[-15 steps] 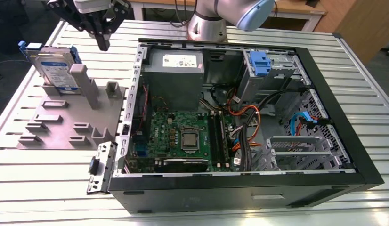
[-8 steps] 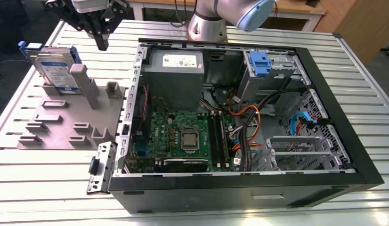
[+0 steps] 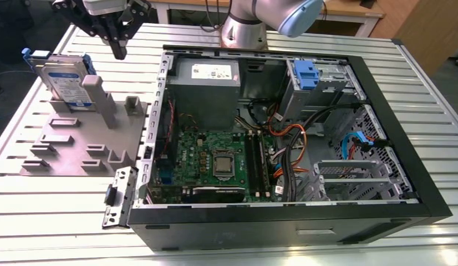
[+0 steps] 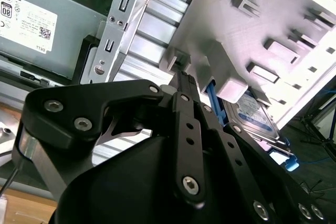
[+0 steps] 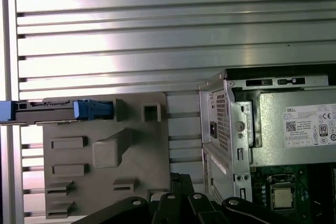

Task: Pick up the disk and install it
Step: 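Reach for the disk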

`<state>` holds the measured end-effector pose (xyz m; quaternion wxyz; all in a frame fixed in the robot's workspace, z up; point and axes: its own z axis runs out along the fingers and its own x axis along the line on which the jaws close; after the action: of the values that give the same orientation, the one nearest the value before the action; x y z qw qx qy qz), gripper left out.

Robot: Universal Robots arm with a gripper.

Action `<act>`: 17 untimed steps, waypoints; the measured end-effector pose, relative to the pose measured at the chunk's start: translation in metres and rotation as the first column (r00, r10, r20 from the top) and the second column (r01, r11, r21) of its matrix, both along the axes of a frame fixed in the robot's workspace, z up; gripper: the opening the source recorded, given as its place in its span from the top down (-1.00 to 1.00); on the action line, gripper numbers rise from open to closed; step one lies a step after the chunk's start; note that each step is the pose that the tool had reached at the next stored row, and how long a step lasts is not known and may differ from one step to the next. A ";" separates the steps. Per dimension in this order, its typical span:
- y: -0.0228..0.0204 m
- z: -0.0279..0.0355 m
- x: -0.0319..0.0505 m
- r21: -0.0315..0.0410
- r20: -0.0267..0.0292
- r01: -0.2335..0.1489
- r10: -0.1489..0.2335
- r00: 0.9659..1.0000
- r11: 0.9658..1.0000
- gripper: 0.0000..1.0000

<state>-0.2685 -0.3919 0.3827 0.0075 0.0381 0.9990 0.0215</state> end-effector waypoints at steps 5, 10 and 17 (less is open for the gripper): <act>0.0000 0.0000 -0.0047 0.000 0.000 0.000 0.000 1.000 1.000 0.79; 0.0000 0.0000 -0.0065 0.000 0.000 0.000 0.000 1.000 1.000 0.79; 0.0000 0.0000 -0.0077 0.000 0.000 0.000 0.000 1.000 1.000 0.79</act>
<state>-0.2761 -0.3919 0.3826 0.0075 0.0381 0.9990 0.0215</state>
